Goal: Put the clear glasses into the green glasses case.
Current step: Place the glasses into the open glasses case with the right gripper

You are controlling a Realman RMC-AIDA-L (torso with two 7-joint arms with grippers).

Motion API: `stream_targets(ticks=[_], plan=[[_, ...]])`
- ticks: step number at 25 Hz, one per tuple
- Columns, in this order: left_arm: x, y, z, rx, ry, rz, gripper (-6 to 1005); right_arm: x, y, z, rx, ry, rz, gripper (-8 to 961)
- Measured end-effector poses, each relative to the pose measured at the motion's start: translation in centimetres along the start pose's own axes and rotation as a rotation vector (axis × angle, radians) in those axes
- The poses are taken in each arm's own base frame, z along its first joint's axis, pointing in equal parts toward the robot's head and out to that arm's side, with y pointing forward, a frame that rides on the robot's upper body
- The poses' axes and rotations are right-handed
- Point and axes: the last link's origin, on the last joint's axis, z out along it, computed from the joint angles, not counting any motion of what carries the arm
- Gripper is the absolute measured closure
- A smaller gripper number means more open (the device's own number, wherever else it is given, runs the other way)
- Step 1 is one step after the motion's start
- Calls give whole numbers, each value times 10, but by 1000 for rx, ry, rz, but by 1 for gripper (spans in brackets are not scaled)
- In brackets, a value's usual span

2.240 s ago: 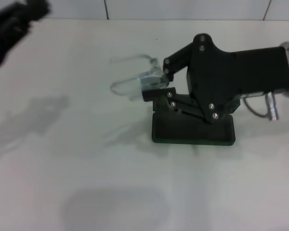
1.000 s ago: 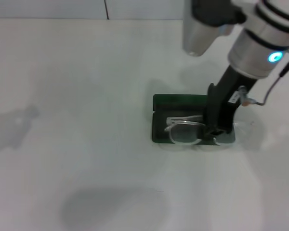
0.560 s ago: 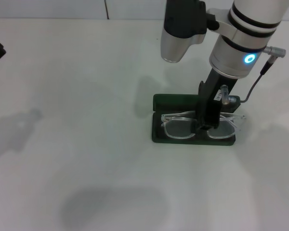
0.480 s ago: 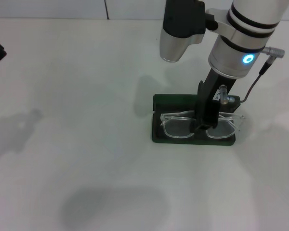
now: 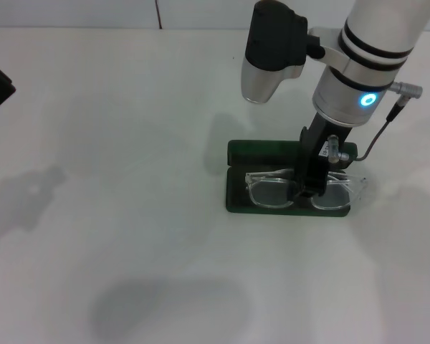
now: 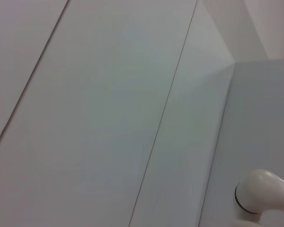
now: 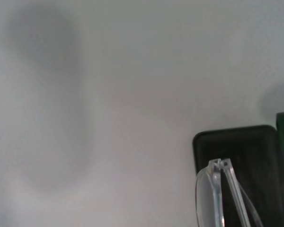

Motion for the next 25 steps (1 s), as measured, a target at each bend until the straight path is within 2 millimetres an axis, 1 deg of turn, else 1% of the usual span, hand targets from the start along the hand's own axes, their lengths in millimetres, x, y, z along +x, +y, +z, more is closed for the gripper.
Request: stream_targets(ticks=[8,25], plan=[[-3,1,0,-5,-16,3,868,0,-4,3,25,-5,5,839],[-7,2,1,-4,-12,-1,868,-2,-5,8,54,4,-33,838]])
